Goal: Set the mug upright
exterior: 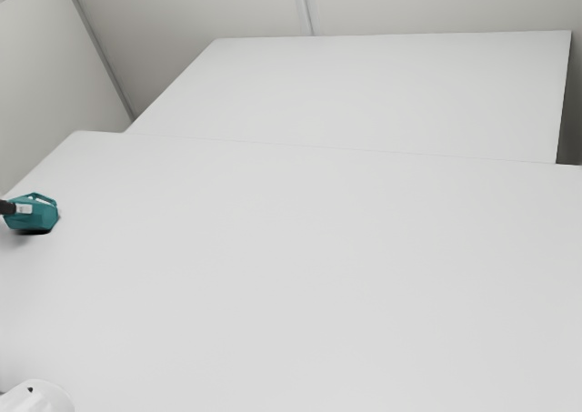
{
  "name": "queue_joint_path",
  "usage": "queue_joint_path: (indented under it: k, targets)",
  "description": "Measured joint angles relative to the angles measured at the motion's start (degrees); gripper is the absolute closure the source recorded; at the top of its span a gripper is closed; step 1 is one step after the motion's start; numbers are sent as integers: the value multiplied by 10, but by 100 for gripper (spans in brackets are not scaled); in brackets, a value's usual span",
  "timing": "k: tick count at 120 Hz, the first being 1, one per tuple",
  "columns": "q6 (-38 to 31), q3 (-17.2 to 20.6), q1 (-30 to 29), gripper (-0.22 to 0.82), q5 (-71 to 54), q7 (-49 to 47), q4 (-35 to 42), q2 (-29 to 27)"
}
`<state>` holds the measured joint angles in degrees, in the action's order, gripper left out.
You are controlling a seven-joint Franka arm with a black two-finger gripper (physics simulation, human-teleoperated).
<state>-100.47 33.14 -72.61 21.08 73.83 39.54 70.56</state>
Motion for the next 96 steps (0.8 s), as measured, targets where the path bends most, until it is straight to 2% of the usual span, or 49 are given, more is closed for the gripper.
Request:
queue_joint_path:
  k: [58, 78, 96]
  targets:
    - [48, 0, -1, 1, 46, -24, 1, 9]
    - [55, 0, -1, 12, 55, -29, 2, 9]
    - [58, 1, -1, 27, 60, -32, 3, 9]
